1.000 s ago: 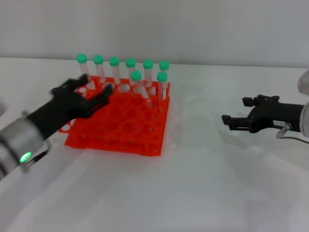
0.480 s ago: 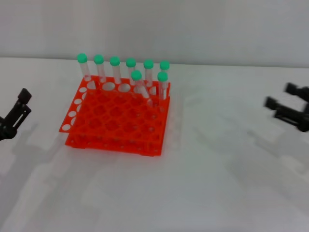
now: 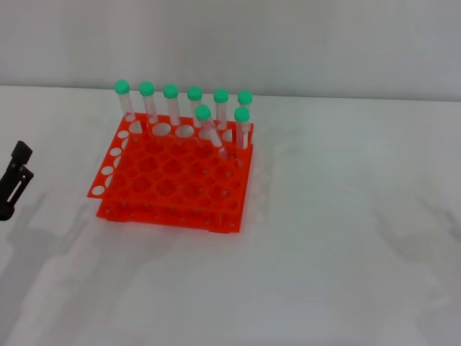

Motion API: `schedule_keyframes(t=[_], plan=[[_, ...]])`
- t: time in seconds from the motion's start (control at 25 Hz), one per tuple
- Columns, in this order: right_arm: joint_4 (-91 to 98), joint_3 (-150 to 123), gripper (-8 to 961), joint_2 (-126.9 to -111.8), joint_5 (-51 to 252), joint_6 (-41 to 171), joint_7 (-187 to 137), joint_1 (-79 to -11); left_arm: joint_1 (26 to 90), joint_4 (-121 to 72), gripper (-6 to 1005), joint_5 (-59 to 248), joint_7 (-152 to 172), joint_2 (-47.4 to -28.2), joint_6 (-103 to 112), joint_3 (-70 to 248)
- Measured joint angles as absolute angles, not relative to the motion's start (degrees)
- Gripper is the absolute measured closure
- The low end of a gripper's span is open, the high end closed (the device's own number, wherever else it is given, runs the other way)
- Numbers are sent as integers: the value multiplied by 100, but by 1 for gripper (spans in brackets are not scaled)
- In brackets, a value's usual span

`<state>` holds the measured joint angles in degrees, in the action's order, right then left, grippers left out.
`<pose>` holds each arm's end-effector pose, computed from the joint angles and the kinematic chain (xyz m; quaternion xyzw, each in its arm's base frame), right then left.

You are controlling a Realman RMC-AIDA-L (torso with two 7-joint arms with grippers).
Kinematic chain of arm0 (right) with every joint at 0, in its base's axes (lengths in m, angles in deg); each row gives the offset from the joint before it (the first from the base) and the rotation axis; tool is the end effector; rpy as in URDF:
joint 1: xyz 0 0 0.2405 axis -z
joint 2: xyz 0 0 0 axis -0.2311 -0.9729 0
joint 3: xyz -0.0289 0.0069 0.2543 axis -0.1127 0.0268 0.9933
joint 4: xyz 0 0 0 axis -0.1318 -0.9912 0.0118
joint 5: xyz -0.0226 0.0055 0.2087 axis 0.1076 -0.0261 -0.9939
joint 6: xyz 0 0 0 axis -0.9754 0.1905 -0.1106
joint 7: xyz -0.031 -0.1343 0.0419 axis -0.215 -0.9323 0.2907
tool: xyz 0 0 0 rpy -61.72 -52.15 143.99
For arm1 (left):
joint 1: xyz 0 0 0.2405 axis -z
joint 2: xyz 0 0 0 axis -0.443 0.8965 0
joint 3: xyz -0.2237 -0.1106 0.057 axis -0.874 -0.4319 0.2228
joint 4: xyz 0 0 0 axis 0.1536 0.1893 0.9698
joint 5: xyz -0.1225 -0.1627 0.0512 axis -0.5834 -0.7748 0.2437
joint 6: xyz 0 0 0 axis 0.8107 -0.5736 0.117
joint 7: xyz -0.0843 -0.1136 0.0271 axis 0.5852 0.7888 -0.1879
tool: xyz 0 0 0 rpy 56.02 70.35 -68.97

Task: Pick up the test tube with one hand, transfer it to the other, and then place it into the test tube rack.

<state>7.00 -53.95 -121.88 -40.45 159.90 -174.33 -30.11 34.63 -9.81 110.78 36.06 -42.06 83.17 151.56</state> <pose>0.3504 0.2722 0.0330 -0.7355 0.2087 0.3965 0.5082 -0.3476 0.2477 0.0369 -0.6866 -0.1699 -0.4010 0.5822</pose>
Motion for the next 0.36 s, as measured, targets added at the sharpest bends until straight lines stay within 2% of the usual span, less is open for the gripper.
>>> schedule_keyframes(t=[0.36], plan=[[476,-4496,111,-12151,-4061,15935,-17715,-2788,3590,-1902,208,10467,3202,-4254,9156,15176]])
